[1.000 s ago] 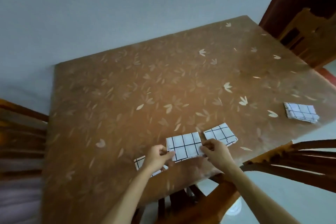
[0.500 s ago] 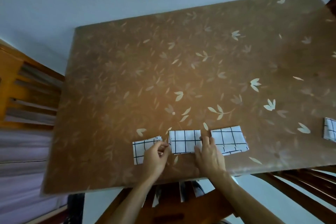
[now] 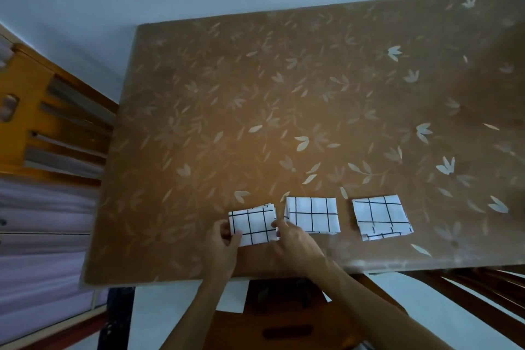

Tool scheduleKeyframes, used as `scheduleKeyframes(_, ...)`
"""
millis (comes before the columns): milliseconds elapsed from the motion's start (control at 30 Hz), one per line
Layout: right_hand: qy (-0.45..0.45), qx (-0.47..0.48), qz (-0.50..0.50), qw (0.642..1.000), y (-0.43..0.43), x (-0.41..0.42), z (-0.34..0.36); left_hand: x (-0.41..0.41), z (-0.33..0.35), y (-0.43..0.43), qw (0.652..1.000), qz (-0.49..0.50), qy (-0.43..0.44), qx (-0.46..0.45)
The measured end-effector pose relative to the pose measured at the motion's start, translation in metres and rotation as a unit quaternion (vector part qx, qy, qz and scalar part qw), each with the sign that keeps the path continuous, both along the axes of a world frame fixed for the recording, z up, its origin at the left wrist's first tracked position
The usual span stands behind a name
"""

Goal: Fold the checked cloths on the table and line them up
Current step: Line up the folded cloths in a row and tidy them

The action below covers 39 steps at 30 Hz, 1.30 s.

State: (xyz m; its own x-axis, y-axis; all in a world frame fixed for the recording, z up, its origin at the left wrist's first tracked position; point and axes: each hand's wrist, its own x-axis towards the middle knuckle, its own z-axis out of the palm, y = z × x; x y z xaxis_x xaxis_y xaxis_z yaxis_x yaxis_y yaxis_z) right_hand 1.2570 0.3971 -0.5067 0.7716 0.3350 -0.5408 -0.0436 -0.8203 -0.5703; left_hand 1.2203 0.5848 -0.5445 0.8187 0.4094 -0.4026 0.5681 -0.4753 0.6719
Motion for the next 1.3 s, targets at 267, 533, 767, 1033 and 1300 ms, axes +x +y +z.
scheduleKeyframes(267, 0.003, -0.025, -0.009, 1.000, 0.022, -0.002, -0.004, 0.010, -0.007, 0.017, 0.999, -0.013, -0.011, -0.035)
scheduleKeyframes(533, -0.094, -0.060, -0.104, 0.988, 0.011, 0.013, -0.006, 0.025, 0.001, 0.015, 0.999, -0.020, -0.023, 0.010)
scheduleKeyframes(767, -0.122, -0.154, 0.000, 0.980, -0.055, 0.049, -0.017, 0.029, 0.015, -0.012, 0.958, -0.175, -0.152, 0.168)
scheduleKeyframes(1033, -0.045, -0.175, -0.197, 0.964, -0.071, 0.041, -0.015, 0.003, 0.024, -0.070, 0.939, -0.321, -0.106, 0.070)
scheduleKeyframes(1300, 0.138, -0.032, -0.465, 0.874, -0.072, 0.011, -0.012, -0.002, 0.018, -0.115, 0.926, -0.367, -0.070, 0.051)
